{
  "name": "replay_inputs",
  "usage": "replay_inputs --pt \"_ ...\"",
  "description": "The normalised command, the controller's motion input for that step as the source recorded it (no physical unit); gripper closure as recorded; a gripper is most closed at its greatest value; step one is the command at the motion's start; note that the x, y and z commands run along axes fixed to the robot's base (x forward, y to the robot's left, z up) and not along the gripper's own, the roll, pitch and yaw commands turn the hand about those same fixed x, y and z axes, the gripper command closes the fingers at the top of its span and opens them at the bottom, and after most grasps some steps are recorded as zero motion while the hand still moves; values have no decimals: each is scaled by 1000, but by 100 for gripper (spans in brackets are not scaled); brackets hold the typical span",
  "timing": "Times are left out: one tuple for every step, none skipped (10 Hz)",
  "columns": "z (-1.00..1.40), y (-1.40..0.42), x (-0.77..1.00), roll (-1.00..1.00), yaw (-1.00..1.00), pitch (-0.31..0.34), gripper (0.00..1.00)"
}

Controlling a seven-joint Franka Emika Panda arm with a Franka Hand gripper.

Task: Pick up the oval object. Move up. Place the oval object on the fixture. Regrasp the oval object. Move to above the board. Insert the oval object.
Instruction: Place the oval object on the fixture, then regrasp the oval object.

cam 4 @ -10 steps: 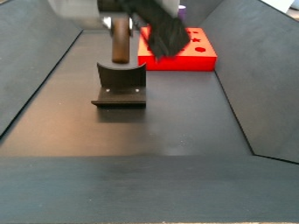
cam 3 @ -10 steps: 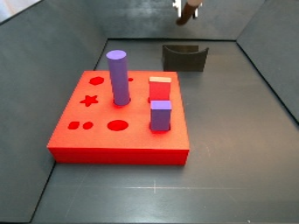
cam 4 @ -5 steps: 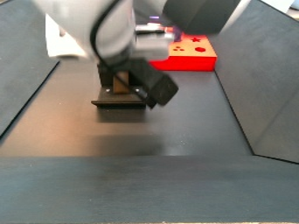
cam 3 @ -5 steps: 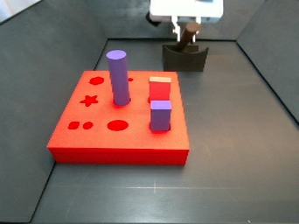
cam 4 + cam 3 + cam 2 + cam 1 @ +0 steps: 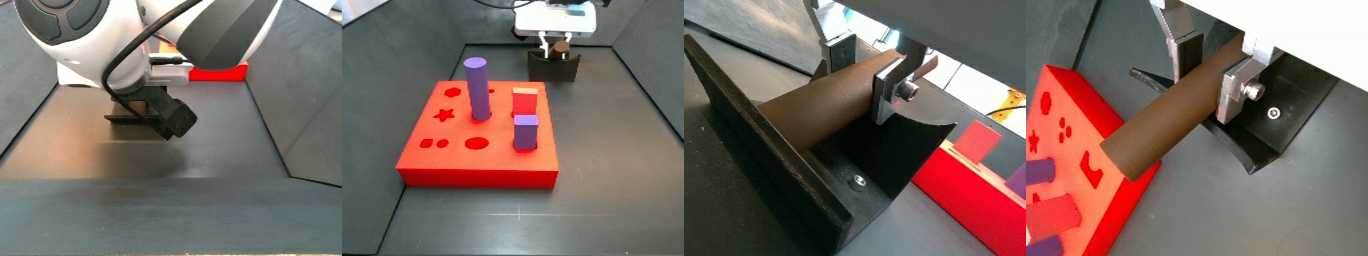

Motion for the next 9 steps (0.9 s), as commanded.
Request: replay_inputs --pt "-225 115 70 -112 -83 -50 100" --pt "0 0 0 0 0 0 0" --pt "1000 0 0 -19 -8 -43 0" --pt "1000 2 -10 -15 1 -36 0" --pt "1000 7 -28 1 16 -21 0" --pt "1000 -2 -32 30 32 -4 0" --pt "1000 -2 -38 41 34 13 0" --pt "941 1 -41 45 33 26 0" --pt "702 1 -35 47 27 50 0"
